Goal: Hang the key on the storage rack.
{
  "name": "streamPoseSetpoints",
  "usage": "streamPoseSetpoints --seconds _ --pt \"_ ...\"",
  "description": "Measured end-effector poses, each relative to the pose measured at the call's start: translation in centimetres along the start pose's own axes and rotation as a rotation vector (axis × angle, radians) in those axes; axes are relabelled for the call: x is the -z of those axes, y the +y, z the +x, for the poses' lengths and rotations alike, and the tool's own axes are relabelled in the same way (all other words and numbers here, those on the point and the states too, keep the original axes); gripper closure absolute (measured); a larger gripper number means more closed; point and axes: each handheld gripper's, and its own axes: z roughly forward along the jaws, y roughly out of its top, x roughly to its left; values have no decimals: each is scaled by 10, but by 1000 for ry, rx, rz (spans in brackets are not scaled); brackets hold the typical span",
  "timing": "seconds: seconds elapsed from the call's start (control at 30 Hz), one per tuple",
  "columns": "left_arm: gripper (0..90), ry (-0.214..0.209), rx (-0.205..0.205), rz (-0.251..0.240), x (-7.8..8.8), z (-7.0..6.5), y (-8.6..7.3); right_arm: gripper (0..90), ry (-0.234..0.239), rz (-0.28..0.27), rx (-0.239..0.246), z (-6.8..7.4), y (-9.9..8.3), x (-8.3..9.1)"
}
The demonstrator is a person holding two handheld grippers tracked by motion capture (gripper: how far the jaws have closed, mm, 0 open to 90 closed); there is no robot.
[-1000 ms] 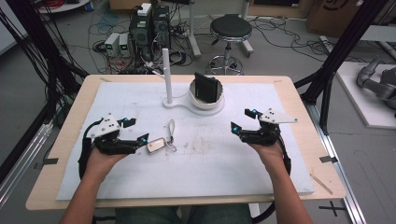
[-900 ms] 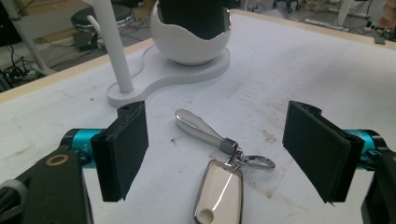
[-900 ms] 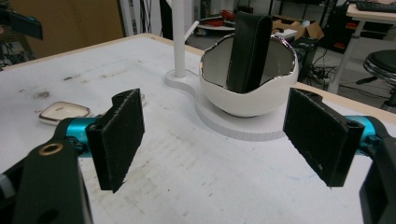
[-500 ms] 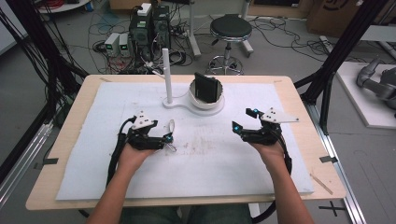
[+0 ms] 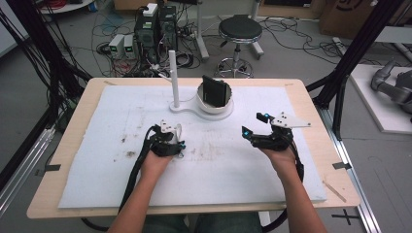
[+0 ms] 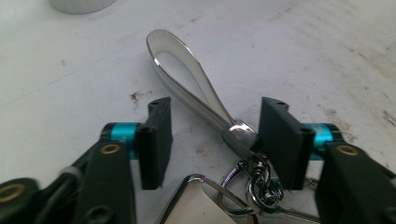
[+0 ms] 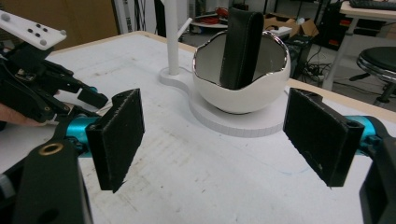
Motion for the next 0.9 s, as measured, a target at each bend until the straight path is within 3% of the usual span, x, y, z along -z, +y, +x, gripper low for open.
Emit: streamPoseSetpoints --seconds 0.13,0.27,0.33,0.57,0.73,0.9 --pt "804 -1 -3 -2 3 -3 -1 210 -3 2 -3 -1 -1 0" --pt "812 9 -4 -5 5 -3 -1 210 1 -2 4 1 0 0" --pt "813 1 -11 -32 9 -2 -1 210 1 -5 5 1 0 0" --pt "812 -62 48 -222 44 12 13 210 21 -28 0 1 1 2" --pt "813 -42 54 -365 74 24 31 210 24 -52 17 3 2 3" --pt "813 16 48 -459 93 30 50 210 24 -41 13 3 2 2"
